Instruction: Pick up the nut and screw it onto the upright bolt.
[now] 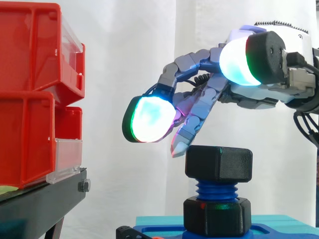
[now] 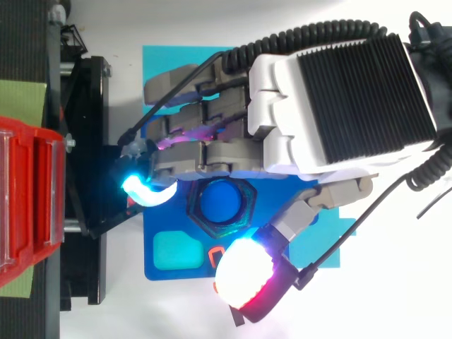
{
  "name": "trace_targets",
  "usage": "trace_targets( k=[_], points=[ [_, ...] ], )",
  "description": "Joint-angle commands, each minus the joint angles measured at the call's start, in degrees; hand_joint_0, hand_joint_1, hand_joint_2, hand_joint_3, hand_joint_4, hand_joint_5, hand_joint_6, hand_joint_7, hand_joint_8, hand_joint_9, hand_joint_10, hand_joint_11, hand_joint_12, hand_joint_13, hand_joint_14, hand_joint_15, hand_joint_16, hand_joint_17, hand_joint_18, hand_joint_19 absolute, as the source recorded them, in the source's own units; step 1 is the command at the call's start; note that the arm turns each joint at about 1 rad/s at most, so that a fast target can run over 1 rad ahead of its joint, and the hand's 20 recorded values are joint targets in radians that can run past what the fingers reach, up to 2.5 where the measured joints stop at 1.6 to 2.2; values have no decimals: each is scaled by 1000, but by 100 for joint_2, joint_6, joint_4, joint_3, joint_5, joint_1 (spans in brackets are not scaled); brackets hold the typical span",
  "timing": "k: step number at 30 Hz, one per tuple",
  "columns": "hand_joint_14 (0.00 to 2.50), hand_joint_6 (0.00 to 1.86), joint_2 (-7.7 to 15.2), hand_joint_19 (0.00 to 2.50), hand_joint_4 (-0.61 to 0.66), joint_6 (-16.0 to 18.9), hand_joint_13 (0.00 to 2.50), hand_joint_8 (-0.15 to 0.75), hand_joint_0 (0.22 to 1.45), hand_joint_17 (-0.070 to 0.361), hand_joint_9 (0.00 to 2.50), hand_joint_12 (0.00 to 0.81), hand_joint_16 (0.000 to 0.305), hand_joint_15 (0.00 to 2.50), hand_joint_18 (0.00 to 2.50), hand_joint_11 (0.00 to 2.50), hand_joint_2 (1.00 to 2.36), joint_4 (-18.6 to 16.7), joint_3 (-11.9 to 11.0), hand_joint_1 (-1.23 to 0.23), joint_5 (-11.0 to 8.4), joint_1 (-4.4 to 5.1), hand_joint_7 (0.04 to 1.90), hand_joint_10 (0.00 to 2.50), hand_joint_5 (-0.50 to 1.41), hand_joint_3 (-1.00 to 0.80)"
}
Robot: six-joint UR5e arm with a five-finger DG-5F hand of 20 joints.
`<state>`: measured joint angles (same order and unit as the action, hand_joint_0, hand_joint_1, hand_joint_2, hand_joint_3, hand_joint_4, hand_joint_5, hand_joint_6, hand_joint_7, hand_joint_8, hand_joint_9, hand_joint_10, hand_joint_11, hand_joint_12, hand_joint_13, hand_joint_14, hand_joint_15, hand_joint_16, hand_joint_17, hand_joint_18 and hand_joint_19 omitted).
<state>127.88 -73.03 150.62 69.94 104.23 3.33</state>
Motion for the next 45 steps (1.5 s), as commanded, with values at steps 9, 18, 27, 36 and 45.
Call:
trace_targets(
  k=[9,18,27,36,45],
  points=[
    [0,502,0,0,225,-1,533,219,502,54,892,230,24,0,185,0,1000,55,19,-196,-8,10,665,0,-104,-500],
    [0,501,0,0,140,-9,0,178,461,88,273,323,39,0,0,0,1000,354,11,-99,-8,10,598,0,-190,-500],
    [0,501,0,0,153,-194,0,175,459,93,243,325,41,0,0,0,1000,407,19,-81,10,1,614,0,-175,-500],
    [0,502,0,0,193,-387,68,186,470,83,347,307,37,0,0,0,1000,539,19,-107,27,1,725,0,-136,-500],
    [0,504,0,0,259,-475,167,215,484,73,473,292,32,0,0,0,1000,662,19,-106,27,1,930,0,-87,-500]
  ],
)
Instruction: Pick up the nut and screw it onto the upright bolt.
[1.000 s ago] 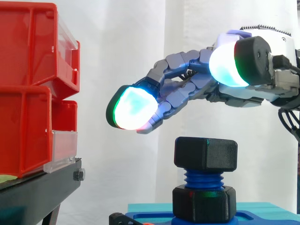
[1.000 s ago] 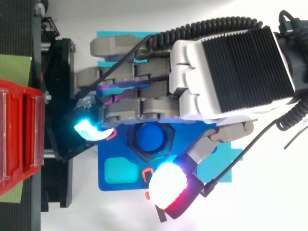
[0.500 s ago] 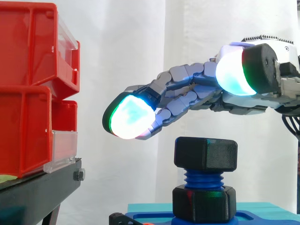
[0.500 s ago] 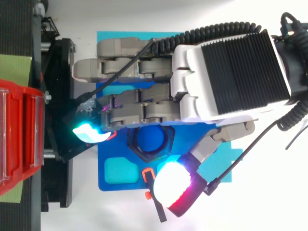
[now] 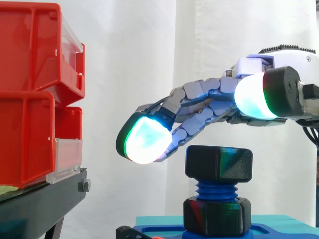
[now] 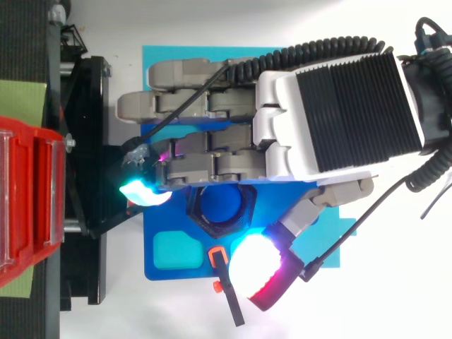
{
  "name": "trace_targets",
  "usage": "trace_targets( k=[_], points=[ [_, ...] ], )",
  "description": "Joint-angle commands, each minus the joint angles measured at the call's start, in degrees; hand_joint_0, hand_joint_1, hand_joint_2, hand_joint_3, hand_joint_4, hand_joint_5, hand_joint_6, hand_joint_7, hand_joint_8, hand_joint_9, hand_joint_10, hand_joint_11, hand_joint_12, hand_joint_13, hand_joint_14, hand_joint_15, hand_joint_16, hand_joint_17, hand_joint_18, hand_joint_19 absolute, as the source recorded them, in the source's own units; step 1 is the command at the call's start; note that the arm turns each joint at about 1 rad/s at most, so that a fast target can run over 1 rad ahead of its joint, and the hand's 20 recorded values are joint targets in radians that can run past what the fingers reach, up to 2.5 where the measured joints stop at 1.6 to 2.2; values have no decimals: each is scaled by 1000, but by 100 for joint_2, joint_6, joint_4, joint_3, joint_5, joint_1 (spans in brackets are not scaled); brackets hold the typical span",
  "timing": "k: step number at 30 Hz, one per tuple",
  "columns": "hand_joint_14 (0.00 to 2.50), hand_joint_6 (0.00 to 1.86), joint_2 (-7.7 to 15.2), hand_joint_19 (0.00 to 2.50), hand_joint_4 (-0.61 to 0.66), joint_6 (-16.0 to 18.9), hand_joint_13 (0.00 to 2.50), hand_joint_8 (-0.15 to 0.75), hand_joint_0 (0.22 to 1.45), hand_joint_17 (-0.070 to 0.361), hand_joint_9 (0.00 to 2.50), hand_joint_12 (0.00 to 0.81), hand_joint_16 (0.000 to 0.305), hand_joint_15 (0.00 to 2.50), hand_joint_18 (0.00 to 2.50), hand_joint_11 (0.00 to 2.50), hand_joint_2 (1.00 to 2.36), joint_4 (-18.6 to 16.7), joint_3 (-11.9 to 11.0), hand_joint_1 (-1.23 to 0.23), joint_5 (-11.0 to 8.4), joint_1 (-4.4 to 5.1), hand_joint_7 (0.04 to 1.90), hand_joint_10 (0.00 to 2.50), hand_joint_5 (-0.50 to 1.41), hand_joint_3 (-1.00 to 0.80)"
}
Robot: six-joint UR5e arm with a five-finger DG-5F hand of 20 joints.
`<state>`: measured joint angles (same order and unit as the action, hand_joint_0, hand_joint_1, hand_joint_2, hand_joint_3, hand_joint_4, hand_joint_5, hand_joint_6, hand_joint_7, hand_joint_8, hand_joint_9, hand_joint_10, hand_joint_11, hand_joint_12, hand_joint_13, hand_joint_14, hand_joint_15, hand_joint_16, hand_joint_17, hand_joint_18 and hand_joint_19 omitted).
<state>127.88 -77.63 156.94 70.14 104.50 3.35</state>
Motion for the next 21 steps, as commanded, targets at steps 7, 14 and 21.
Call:
trace_targets(
  k=[7,14,21],
  points=[
    [0,504,1,0,282,-24,233,234,496,64,537,280,29,0,0,0,1000,91,0,-116,9,-1,1101,0,-57,-500],
    [0,503,1,0,243,-33,318,245,509,55,619,258,25,0,0,0,1000,91,0,-138,27,-1,1304,0,-26,-500],
    [0,502,-8,0,224,-59,371,256,517,48,683,246,21,0,0,0,1000,91,0,-157,27,-54,1413,0,-12,-500]
  ],
)
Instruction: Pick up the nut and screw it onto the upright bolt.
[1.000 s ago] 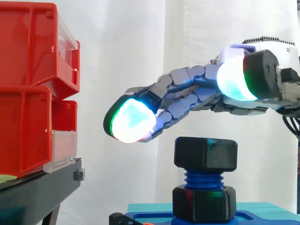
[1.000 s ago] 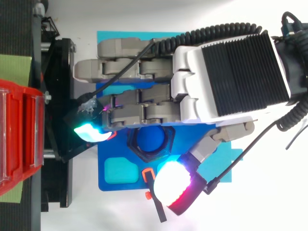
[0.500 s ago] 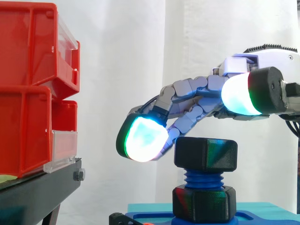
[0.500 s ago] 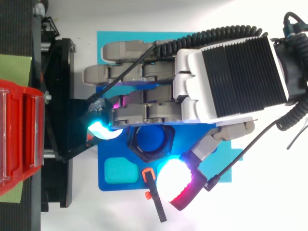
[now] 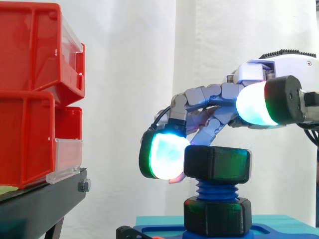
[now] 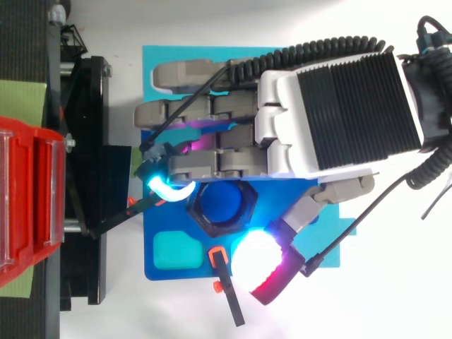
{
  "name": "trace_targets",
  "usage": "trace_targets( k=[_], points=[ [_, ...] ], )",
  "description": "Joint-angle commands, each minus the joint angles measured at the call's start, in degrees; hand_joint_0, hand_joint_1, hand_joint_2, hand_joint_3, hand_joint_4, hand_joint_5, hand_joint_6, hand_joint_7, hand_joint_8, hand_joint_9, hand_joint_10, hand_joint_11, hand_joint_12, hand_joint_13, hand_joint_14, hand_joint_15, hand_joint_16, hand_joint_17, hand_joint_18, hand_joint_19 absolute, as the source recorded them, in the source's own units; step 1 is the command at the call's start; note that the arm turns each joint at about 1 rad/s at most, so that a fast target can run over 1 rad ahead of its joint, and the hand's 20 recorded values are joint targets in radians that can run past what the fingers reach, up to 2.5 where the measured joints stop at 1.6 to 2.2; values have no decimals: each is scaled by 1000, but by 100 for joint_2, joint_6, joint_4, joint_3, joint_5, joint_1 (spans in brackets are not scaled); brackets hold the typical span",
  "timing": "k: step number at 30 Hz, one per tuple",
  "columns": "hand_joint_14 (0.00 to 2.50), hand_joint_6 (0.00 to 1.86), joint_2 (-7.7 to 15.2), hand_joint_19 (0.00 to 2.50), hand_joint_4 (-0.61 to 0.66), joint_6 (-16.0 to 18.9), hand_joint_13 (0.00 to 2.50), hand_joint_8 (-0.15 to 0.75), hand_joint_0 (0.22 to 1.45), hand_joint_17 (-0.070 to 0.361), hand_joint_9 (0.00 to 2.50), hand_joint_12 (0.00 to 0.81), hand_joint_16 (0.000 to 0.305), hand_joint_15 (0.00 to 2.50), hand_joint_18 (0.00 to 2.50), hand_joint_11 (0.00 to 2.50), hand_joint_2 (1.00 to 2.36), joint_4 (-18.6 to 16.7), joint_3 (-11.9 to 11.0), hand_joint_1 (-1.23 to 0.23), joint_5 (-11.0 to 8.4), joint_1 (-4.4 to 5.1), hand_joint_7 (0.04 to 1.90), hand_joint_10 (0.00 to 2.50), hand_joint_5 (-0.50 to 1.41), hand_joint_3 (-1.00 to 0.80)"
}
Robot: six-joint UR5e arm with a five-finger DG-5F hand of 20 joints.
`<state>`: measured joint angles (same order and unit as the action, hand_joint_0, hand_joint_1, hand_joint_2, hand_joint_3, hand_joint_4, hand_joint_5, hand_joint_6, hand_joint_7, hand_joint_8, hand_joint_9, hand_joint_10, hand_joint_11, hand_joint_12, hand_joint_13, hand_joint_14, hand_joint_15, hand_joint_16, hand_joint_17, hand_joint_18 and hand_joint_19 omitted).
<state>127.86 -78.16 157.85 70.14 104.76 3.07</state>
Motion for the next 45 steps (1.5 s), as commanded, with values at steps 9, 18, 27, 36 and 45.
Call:
trace_targets(
  k=[9,18,27,36,45],
  points=[
    [0,500,2,0,210,-6,430,257,520,43,721,236,19,0,17,0,1000,-35,0,-169,88,-105,1469,0,2,-500],
    [0,563,-7,0,156,-6,553,260,528,31,874,204,14,0,147,0,1000,-44,0,-200,229,-237,1375,0,22,-500],
    [0,620,-7,0,105,-6,771,241,537,10,1200,141,4,0,400,0,1000,-53,0,-223,334,-307,1254,0,56,-500],
    [0,630,-7,0,102,-6,955,207,539,-1,1465,91,1,0,612,0,1000,-97,0,-248,387,-360,1213,0,74,-500],
    [0,502,-7,0,169,-6,828,274,529,11,1363,148,5,0,447,13,1000,-211,-193,-209,572,-421,1409,0,41,-500]
  ],
)
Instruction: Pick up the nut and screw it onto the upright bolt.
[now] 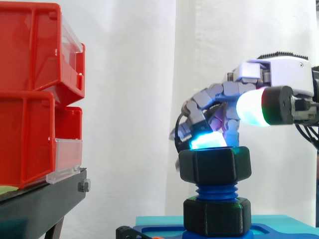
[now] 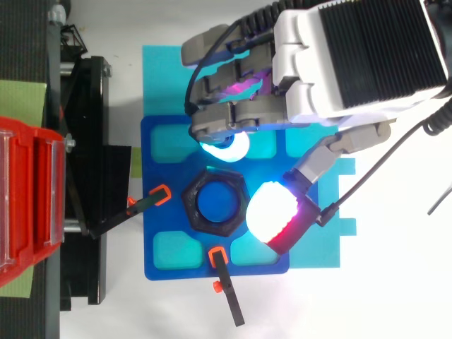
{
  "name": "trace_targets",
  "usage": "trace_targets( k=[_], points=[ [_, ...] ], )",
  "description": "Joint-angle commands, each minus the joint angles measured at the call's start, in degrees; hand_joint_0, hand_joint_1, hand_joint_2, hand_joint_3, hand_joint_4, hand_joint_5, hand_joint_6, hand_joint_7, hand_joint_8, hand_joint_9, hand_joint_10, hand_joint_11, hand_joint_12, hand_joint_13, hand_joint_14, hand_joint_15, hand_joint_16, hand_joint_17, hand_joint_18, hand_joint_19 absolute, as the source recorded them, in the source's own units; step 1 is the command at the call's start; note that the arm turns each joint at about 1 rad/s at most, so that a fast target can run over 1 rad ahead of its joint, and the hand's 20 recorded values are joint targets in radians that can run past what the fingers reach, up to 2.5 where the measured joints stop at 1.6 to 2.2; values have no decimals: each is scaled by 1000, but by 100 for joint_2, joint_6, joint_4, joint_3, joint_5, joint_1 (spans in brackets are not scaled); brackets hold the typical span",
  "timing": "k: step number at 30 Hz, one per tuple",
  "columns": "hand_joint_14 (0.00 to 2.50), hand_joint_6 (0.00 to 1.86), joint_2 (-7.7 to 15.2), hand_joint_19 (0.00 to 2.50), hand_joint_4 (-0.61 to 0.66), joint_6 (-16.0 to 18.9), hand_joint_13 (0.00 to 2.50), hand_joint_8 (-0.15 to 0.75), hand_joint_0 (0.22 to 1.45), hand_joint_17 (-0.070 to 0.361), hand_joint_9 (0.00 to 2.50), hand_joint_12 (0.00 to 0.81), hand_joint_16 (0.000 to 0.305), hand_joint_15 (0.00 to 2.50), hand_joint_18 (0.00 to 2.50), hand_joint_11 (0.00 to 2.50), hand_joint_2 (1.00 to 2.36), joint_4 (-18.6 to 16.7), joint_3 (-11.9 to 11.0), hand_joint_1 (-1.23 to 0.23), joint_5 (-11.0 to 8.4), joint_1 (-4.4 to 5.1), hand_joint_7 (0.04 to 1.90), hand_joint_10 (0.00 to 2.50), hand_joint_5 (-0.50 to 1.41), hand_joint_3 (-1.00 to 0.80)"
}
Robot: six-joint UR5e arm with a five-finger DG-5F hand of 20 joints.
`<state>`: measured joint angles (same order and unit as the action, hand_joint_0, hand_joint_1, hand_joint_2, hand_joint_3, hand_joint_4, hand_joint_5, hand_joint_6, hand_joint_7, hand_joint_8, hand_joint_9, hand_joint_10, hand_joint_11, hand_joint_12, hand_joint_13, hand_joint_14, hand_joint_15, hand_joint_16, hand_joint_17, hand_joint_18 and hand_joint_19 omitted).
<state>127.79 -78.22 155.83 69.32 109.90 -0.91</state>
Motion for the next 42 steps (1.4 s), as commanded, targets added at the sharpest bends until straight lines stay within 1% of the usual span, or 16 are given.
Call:
trace_targets(
  k=[1,4,7,10,11,15,17,24,25,26,28,29,31,34,36,42],
  points=[
    [0,503,0,0,171,9,821,275,528,12,1356,153,5,0,439,21,1000,-9,-156,-208,75,-32,1376,0,30,-500],
    [0,505,0,0,212,9,808,273,525,14,1328,161,6,0,419,35,1000,87,-323,-202,163,-84,1279,0,7,-500],
    [0,505,0,0,255,9,791,273,523,17,1264,174,7,0,397,16,1000,114,-384,-199,190,-102,1120,2,-21,-500],
    [0,504,0,0,272,9,771,265,520,19,1236,180,9,0,378,5,1000,105,-384,-195,172,-102,956,1,-44,-500],
    [0,504,9,0,258,0,765,259,519,21,1215,183,9,0,366,0,1000,96,-393,-194,172,-84,891,0,-54,-500],
    [0,503,9,0,236,0,737,256,514,27,1164,193,12,0,347,0,1000,79,-367,-186,137,-32,778,0,-69,-500],
    [0,502,9,0,231,0,713,248,511,31,1119,194,14,0,334,0,1000,0,-305,-183,93,4,740,0,-75,-500],
    [0,502,9,0,221,9,594,226,497,50,956,213,22,0,247,0,1000,-475,-41,-160,-12,127,656,0,-97,-500],
    [0,502,9,0,216,9,572,219,496,52,944,220,23,0,238,0,1000,-563,20,-154,-65,144,651,0,-102,-500],
    [0,501,9,0,212,18,551,213,493,55,899,228,25,0,201,0,1000,-721,126,-148,-162,206,644,0,-105,-500],
    [0,501,9,0,207,18,492,213,491,59,854,236,26,0,143,0,1000,-809,196,-143,-241,241,636,0,-111,-500],
    [0,501,9,0,206,18,471,207,489,61,824,244,27,0,110,0,1000,-888,275,-139,-338,302,632,0,-114,-500],
    [0,501,9,0,200,35,389,204,486,64,770,256,28,0,30,0,1000,-888,284,-129,-426,364,628,0,-122,-500],
    [0,501,9,0,190,35,309,198,479,69,684,273,31,0,0,0,1000,-888,284,-111,-434,390,615,0,-131,-500],
    [0,501,9,0,183,44,246,200,477,71,619,286,32,0,0,0,1000,-879,293,-98,-434,390,612,0,-139,-500],
    [0,501,9,0,176,26,182,206,471,75,563,303,33,0,0,0,1000,-668,293,-72,-434,399,619,0,-145,-500]
  ],
)
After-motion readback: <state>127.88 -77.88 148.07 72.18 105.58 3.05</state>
